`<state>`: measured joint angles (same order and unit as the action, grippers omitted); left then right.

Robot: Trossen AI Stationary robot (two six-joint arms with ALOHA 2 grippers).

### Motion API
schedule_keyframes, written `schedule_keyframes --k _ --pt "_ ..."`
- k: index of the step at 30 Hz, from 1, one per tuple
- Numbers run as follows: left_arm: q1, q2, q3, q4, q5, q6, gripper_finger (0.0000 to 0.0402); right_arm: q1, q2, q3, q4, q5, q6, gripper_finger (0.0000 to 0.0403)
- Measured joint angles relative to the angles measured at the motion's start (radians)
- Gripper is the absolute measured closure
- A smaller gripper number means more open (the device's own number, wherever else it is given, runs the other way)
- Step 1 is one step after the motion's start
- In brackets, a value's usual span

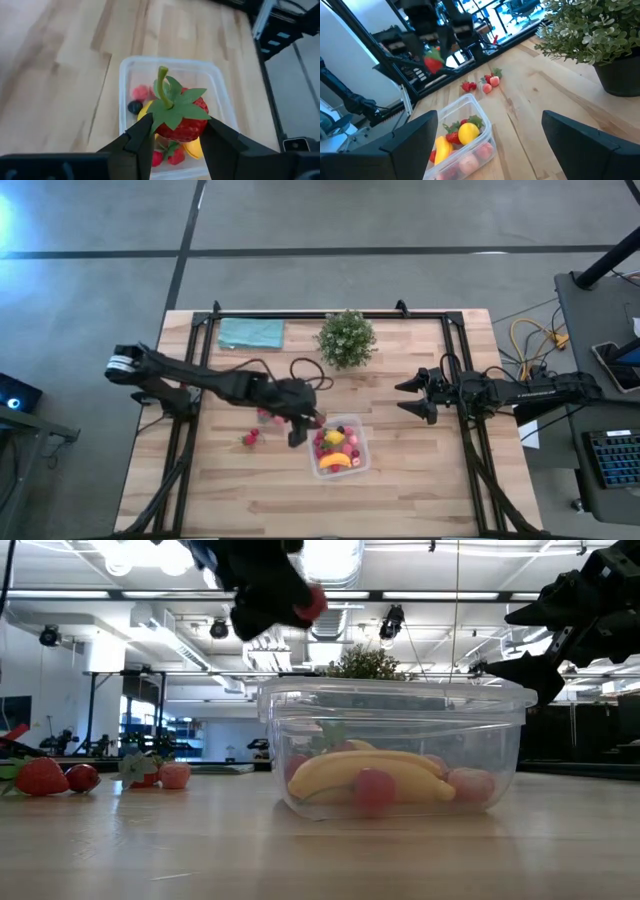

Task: Pick and placing Produce into tupperware
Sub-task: Put the red strawberry into the transparent bin, then put the pink peach into the transparent bin

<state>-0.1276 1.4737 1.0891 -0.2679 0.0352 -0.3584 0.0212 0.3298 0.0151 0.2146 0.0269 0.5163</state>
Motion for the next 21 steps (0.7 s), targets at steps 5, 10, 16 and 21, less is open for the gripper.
schedule_keyframes --k 5,10,16,21 --pt "0.001 0.109 -0.001 0.146 0.076 -0.113 0.0268 0.0 0.0 0.0 0.0 0.0 0.0 0.0057" --pt "-0.005 0.231 0.092 0.181 0.092 -0.159 0.023 0.0 0.0 0.0 0.0 0.0 0.0 0.0054" --pt "-0.003 0.315 0.239 0.069 0.14 -0.159 0.0183 0.0 0.0 0.0 0.0 0.0 0.0 0.0056" --pt "-0.002 0.287 0.328 -0.365 0.132 -0.095 0.0172 0.0 0.0 0.0 0.0 0.0 0.0 0.006"
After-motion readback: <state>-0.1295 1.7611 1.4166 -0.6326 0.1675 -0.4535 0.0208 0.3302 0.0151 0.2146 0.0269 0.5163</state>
